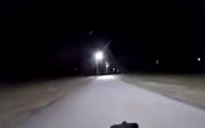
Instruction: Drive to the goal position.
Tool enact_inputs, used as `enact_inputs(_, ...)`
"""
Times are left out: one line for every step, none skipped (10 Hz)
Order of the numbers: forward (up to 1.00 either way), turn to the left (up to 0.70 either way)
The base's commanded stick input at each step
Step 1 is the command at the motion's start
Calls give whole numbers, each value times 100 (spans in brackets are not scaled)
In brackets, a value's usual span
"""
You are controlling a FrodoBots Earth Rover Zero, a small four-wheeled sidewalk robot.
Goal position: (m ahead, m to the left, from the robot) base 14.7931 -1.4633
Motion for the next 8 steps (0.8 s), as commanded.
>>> enact_inputs(100, 0)
enact_inputs(100, 0)
enact_inputs(100, 0)
enact_inputs(100, 0)
enact_inputs(100, 0)
enact_inputs(100, 0)
enact_inputs(100, 0)
enact_inputs(100, 0)
